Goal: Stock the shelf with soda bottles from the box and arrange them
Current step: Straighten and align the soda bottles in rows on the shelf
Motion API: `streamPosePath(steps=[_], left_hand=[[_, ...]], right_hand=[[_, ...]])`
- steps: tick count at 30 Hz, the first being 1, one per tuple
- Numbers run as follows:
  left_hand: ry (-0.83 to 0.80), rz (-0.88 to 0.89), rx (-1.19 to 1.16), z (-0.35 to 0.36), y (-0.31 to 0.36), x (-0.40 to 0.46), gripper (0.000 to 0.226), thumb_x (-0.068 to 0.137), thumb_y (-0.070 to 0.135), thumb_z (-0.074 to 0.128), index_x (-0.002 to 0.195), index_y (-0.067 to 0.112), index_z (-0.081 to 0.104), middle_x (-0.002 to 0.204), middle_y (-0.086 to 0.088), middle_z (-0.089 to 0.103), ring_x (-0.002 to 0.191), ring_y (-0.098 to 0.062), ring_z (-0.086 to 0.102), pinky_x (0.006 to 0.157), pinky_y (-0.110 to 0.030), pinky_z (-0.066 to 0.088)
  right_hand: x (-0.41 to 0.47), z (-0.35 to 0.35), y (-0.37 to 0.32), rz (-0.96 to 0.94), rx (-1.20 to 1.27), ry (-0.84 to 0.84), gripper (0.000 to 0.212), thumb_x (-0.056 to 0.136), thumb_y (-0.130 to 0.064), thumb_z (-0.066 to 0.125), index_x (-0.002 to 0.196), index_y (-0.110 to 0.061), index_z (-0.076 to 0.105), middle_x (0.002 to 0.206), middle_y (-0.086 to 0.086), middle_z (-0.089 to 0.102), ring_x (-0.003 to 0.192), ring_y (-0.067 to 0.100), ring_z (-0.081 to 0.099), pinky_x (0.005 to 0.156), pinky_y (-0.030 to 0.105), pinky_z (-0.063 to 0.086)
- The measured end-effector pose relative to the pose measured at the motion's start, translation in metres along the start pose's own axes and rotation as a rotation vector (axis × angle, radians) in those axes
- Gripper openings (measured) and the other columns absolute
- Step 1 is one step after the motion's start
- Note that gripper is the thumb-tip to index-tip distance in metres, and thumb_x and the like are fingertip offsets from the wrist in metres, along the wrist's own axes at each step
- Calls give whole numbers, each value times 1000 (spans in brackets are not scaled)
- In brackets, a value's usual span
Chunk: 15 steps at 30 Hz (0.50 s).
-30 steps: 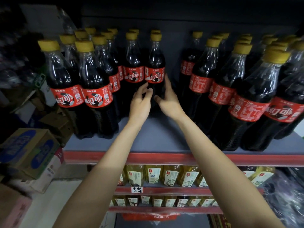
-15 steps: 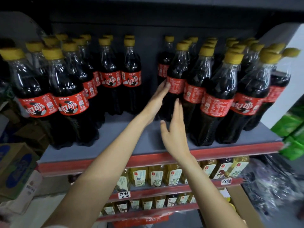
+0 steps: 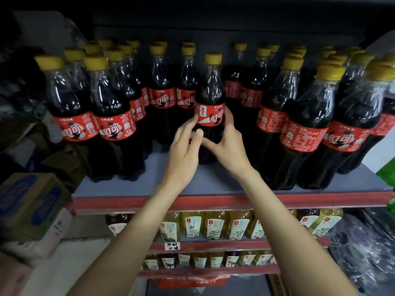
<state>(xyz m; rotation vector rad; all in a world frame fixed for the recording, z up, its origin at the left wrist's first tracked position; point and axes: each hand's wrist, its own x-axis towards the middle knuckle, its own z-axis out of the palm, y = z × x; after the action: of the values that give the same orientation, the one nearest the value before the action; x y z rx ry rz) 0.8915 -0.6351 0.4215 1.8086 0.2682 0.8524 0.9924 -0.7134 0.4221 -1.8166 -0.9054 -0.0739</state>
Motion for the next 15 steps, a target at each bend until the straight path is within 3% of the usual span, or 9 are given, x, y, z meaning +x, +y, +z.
streamPosePath(steps=[2, 3, 6, 9, 13, 15], left_hand=[[48, 22, 54, -10, -2, -5, 40, 101, 19, 40, 141, 23, 40, 139, 9, 39, 122, 6, 42, 95, 0, 31], [70, 21, 59, -15, -5, -7, 41, 101, 17, 41, 142, 22, 40, 140, 9, 38, 125, 1, 42, 92, 2, 30], [126, -5, 66, -26, -11, -11, 42, 101, 18, 40, 143, 23, 37, 147, 6, 35, 133, -8, 38, 100, -5, 30], [182, -71, 57, -34, -14, -12, 41, 102, 25, 38, 143, 25, 37, 146, 9, 35, 129, 3, 34, 103, -4, 26], [222, -190, -37, -41, -25, -14, 53, 94, 48, 33, 143, 28, 37, 147, 7, 37, 135, -6, 34, 114, -40, 31], [229, -220, -44, -42, -26, -15, 61, 88, 52, 30, 143, 27, 36, 148, 8, 36, 137, -7, 33, 115, -42, 29]], right_hand=[[5, 10, -6, -38, 10, -10, 90, 75, -22, 81, 146, -12, 27, 131, 6, 58, 120, 18, 55, 101, 27, 43], [6, 16, -8, -64, 13, -10, 89, 74, -22, 82, 145, -10, 30, 133, 7, 55, 123, 18, 52, 103, 25, 40], [9, 37, -15, -93, 9, 12, 87, 70, -23, 83, 142, -7, 36, 137, 10, 49, 127, 20, 47, 105, 24, 36], [10, 53, -27, -68, -10, 37, 88, 68, -27, 84, 140, -11, 37, 133, 9, 49, 120, 22, 51, 99, 39, 43], [10, 68, -39, -57, -107, 65, 87, 69, -35, 83, 139, -16, 35, 129, 7, 46, 109, 26, 57, 81, 37, 45], [12, 74, -41, -61, -100, 63, 86, 70, -35, 82, 139, -15, 35, 129, 8, 47, 108, 28, 57, 80, 38, 46]])
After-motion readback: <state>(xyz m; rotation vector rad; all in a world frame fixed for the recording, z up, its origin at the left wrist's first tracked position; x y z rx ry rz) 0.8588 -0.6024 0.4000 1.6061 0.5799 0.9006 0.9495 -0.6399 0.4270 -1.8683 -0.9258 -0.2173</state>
